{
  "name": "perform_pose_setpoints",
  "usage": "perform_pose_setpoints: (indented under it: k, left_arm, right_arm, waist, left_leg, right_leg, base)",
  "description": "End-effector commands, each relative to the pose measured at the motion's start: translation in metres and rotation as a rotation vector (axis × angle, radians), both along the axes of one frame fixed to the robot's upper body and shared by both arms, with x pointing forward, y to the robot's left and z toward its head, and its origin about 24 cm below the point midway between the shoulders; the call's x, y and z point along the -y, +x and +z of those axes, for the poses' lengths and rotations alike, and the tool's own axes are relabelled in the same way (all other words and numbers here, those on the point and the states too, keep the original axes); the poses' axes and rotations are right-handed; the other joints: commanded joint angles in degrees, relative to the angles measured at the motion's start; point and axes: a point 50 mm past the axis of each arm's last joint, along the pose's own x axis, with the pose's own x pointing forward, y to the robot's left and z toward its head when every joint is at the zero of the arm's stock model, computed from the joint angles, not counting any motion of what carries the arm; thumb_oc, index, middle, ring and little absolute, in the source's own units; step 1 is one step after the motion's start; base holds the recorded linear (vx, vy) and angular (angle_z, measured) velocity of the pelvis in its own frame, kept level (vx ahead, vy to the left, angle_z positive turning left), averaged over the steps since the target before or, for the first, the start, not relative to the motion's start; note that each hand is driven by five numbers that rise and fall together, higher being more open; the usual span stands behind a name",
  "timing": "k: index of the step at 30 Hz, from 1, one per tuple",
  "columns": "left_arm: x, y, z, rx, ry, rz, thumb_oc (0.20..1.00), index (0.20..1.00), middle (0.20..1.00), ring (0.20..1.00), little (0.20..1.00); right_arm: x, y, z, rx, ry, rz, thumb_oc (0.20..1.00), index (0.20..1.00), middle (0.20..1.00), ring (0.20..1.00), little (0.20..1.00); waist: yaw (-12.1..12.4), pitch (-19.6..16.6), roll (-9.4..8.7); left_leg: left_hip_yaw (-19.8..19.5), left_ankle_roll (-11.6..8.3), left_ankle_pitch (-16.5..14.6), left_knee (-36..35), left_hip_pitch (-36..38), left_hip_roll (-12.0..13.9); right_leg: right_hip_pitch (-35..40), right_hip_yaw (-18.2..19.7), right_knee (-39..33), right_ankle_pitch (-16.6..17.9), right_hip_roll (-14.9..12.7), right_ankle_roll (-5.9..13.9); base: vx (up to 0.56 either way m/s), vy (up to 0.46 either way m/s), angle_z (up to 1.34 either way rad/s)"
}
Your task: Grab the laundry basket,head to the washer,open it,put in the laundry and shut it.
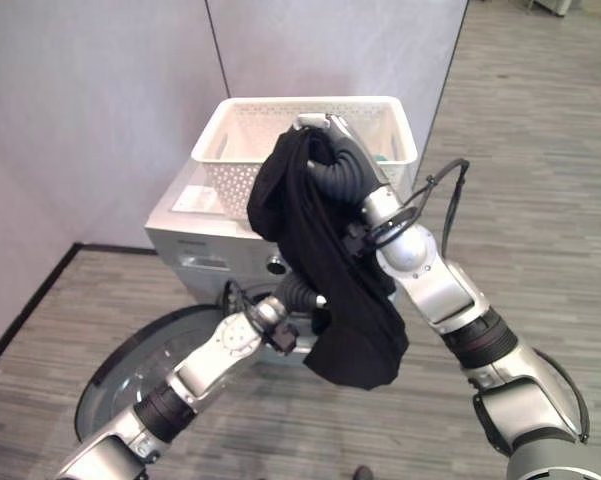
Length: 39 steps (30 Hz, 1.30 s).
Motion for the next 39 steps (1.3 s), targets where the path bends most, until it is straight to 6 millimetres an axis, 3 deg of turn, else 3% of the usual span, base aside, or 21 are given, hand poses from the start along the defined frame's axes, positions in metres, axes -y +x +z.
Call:
perform_pose_setpoints:
  k: [1, 5, 12, 14, 15, 21, 26, 27, 28, 30, 31, 32, 33, 34, 36, 38, 39]
  left_arm:
    - [0.027, 0.003, 0.039, 0.203, -0.037, -0.065, 0.200, 0.200, 0.200, 0.200, 0.200]
    - [0.021, 0.010, 0.044, 0.207, -0.082, 0.004, 0.200, 0.200, 0.200, 0.200, 0.200]
    - [0.009, 0.012, 0.035, 0.160, -0.113, 0.072, 0.200, 0.200, 0.200, 0.200, 0.200]
    - [0.007, 0.012, 0.032, 0.140, -0.125, 0.086, 0.200, 0.200, 0.200, 0.200, 0.200]
    - [0.004, 0.011, 0.026, 0.108, -0.135, 0.096, 0.200, 0.200, 0.200, 0.200, 0.200]
    - [-0.005, 0.008, 0.005, 0.004, -0.150, 0.124, 0.200, 0.200, 0.200, 0.200, 0.200]
    - [-0.027, 0.001, -0.022, -0.096, -0.147, 0.186, 0.200, 0.200, 0.200, 0.200, 0.200]
    - [-0.035, -0.001, -0.029, -0.117, -0.138, 0.201, 0.200, 0.200, 0.200, 0.200, 0.200]
    - [-0.051, -0.007, -0.040, -0.150, -0.126, 0.233, 0.200, 0.200, 0.200, 0.200, 0.200]
    - [-0.058, -0.010, -0.046, -0.169, -0.120, 0.251, 0.200, 0.200, 0.200, 0.200, 0.200]
    - [-0.076, -0.016, -0.055, -0.192, -0.111, 0.296, 0.200, 0.200, 0.200, 0.200, 0.200]
    - [-0.076, -0.017, -0.056, -0.194, -0.109, 0.294, 0.200, 0.200, 0.200, 0.200, 0.200]
    - [-0.094, -0.024, -0.062, -0.203, -0.096, 0.342, 0.200, 0.200, 0.200, 0.200, 0.200]
    - [-0.093, -0.024, -0.062, -0.205, -0.094, 0.339, 0.200, 0.200, 0.200, 0.200, 0.200]
    - [-0.109, -0.032, -0.068, -0.213, -0.078, 0.382, 0.200, 0.200, 0.200, 0.200, 0.200]
    - [-0.140, -0.052, -0.078, -0.251, -0.069, 0.475, 0.200, 0.200, 0.200, 0.200, 0.200]
    - [-0.140, -0.052, -0.079, -0.254, -0.068, 0.474, 0.200, 0.200, 0.200, 0.200, 0.200]
  right_arm:
    - [-0.015, -0.010, 0.043, 0.152, 0.091, 0.104, 0.200, 0.200, 0.200, 0.200, 0.200]
    - [-0.021, -0.013, 0.042, 0.145, 0.104, 0.136, 0.200, 0.200, 0.200, 0.200, 0.200]
    - [-0.021, -0.012, 0.037, 0.120, 0.121, 0.140, 0.200, 0.200, 0.200, 0.200, 0.200]
    - [-0.019, -0.011, 0.035, 0.106, 0.128, 0.135, 0.551, 0.551, 0.551, 0.551, 0.551]
    - [-0.018, -0.010, 0.031, 0.077, 0.142, 0.147, 1.000, 1.000, 1.000, 1.000, 1.000]
    - [-0.007, -0.009, 0.015, -0.042, 0.198, 0.185, 1.000, 1.000, 1.000, 1.000, 1.000]
    - [0.025, -0.016, -0.004, -0.139, 0.279, 0.188, 1.000, 1.000, 1.000, 1.000, 1.000]
    - [0.037, -0.017, -0.010, -0.169, 0.297, 0.169, 1.000, 1.000, 1.000, 1.000, 1.000]
    - [0.063, -0.023, -0.022, -0.202, 0.329, 0.107, 1.000, 1.000, 1.000, 1.000, 1.000]
    - [0.076, -0.028, -0.029, -0.214, 0.343, 0.065, 1.000, 1.000, 1.000, 1.000, 1.000]
    - [0.103, -0.040, -0.039, -0.211, 0.370, -0.037, 1.000, 1.000, 1.000, 1.000, 1.000]
    - [0.104, -0.041, -0.040, -0.212, 0.371, -0.039, 1.000, 1.000, 1.000, 1.000, 1.000]
    - [0.130, -0.057, -0.050, -0.202, 0.395, -0.160, 1.000, 1.000, 1.000, 1.000, 1.000]
    - [0.131, -0.058, -0.051, -0.204, 0.396, -0.163, 1.000, 1.000, 1.000, 1.000, 1.000]
    - [0.153, -0.074, -0.065, -0.214, 0.424, -0.283, 1.000, 1.000, 1.000, 1.000, 1.000]
    - [0.192, -0.111, -0.115, -0.342, 0.482, -0.561, 1.000, 1.000, 1.000, 1.000, 1.000]
    - [0.192, -0.112, -0.115, -0.345, 0.482, -0.562, 1.000, 1.000, 1.000, 1.000, 1.000]
  waist:
    - [-0.1, 0.3, -3.35]
    - [-0.1, 0.8, -3.33]
    - [0.3, 0.6, -3.55]
    - [0.3, 0.6, -3.63]
    - [0.4, 0.7, -3.71]
    - [0.5, 0.6, -3.98]
    - [0.5, 0.7, -4.19]
    - [0.5, 0.8, -4.14]
    - [0.3, 0.7, -4.03]
    - [0.3, 0.5, -4.09]
    - [-0.3, 0.5, -3.94]
    - [-0.2, 0.4, -3.99]
    - [-1.0, 0.4, -3.81]
    - [-0.8, 0.3, -3.88]
    - [-1.6, 0.2, -3.75]
    - [-3.0, 0.1, -3.52]
    - [-2.9, -0.1, -3.56]
  left_leg:
    - [2.8, -3.85, -2.1, 0.1, 1.5, 4.3]
    - [3.0, -3.89, -2.0, 0.1, 1.2, 4.4]
    - [2.9, -3.75, -2.1, 0.1, 1.1, 4.2]
    - [2.9, -3.69, -2.1, 0.1, 1.2, 4.2]
    - [2.9, -3.65, -2.1, 0.1, 1.3, 4.1]
    - [3.0, -3.67, -2.3, 0.1, 1.5, 4.0]
    - [3.1, -3.65, -2.3, 0.1, 1.6, 3.9]
    - [3.2, -3.73, -2.5, 0.1, 1.9, 4.0]
    - [3.4, -3.74, -2.6, 0.1, 1.9, 4.0]
    - [3.4, -3.75, -2.6, 0.1, 2.0, 4.0]
    - [3.5, -3.75, -2.8, 0.1, 2.1, 4.1]
    - [3.5, -3.75, -2.8, 0.1, 2.1, 4.1]
    - [3.6, -3.72, -2.9, 0.1, 2.2, 4.1]
    - [3.6, -3.72, -2.9, 0.1, 2.2, 4.1]
    - [3.7, -3.67, -3.0, 0.1, 2.3, 4.1]
    - [4.1, -3.45, -3.1, 0.1, 2.1, 4.1]
    - [4.1, -3.45, -3.1, 0.1, 2.1, 4.1]
  right_leg:
    - [4.6, -0.2, 0.0, -8.1, -3.8, 3.39]
    - [4.3, 0.0, 0.0, -8.1, -3.8, 3.41]
    - [4.3, -0.2, 0.0, -8.2, -3.8, 3.33]
    - [4.4, -0.3, 0.0, -8.2, -3.7, 3.30]
    - [4.5, -0.3, 0.0, -8.2, -3.7, 3.31]
    - [4.7, -0.5, 0.0, -8.1, -3.8, 3.31]
    - [4.8, -0.6, 0.0, -8.0, -3.8, 3.42]
    - [5.0, -0.6, 0.0, -8.1, -3.7, 3.44]
    - [5.2, -0.8, 0.0, -8.1, -3.7, 3.57]
    - [5.2, -0.8, 0.0, -8.1, -3.6, 3.60]
    - [5.2, -0.8, 0.0, -8.2, -3.6, 3.69]
    - [5.2, -0.8, 0.0, -8.2, -3.6, 3.69]
    - [5.2, -0.6, 0.0, -8.3, -3.5, 3.72]
    - [5.2, -0.6, 0.0, -8.3, -3.5, 3.72]
    - [5.2, -0.5, 0.0, -8.3, -3.5, 3.79]
    - [4.6, 0.3, 0.0, -8.4, -3.3, 3.91]
    - [4.5, 0.3, 0.0, -8.4, -3.3, 3.91]
  base:
    - [0.00, 0.000, 0.00]
    - [0.00, 0.000, 0.00]
    - [0.00, 0.000, 0.00]
    - [0.00, 0.000, 0.00]
    - [0.00, 0.000, 0.00]
    - [0.00, 0.000, 0.00]
    - [0.00, 0.000, 0.00]
    - [0.00, 0.000, 0.00]
    - [0.04, -0.001, 0.03]
    - [0.00, 0.000, 0.00]
    - [0.02, -0.002, -0.05]
    - [0.04, -0.006, -0.08]
    - [0.02, -0.004, -0.12]
    - [0.03, -0.005, -0.11]
    - [0.03, -0.010, -0.07]
    - [0.02, -0.013, 0.00]
    - [0.00, -0.029, -0.08]
